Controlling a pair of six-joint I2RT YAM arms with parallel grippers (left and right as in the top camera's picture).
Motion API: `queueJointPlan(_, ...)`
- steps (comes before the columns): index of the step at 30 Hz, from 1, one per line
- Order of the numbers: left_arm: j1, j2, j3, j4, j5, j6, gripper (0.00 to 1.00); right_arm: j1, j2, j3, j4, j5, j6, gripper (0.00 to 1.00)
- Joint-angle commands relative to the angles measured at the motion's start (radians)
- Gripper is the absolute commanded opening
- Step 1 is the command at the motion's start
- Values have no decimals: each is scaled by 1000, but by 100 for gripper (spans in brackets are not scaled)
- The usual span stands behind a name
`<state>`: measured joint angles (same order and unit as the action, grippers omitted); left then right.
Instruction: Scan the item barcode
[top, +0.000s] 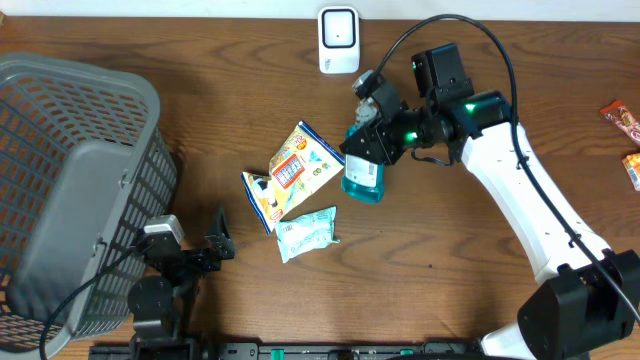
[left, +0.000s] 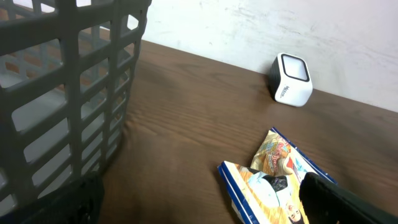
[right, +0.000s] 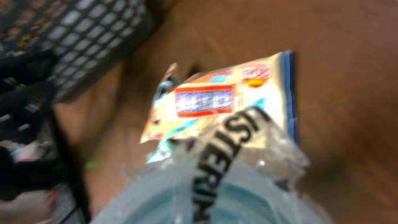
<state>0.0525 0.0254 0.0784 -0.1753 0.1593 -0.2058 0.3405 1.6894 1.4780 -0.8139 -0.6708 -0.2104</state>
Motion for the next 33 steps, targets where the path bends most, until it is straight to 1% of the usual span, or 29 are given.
queueJointPlan(1, 2, 0, -16, -25, 16, 2, 100, -5, -10, 12, 63, 123, 58, 2)
queueJointPlan(9, 2, 0, -16, -25, 16, 2, 100, 26, -8, 12, 202, 374, 90, 1)
queueJointPlan(11, 2, 0, -16, -25, 16, 2, 100, 39, -7, 12, 238, 487, 90, 2)
queueJointPlan(12, 2, 0, -16, -25, 16, 2, 100, 55, 0, 12, 275, 602, 87, 2)
queueJointPlan(15, 2, 0, -16, -25, 16, 2, 100, 79, 26, 12, 332, 752, 71, 2)
queueJointPlan(18, 2, 0, -16, -25, 16, 2, 100, 93, 62, 12, 396, 856, 51, 2)
queueJointPlan(21, 2, 0, -16, -25, 16, 2, 99, 93, 94, 12, 460, 901, 27, 1)
queueJointPlan(28, 2, 0, -16, -25, 16, 2, 100, 93, 179, 18, 668, 1038, -58, 1)
queueJointPlan(30, 2, 0, -16, -25, 16, 2, 100, 93, 202, 35, 691, 1040, -95, 1)
queueJointPlan(33, 2, 0, -16, -25, 16, 2, 100, 93, 239, 76, 691, 1061, -114, 1)
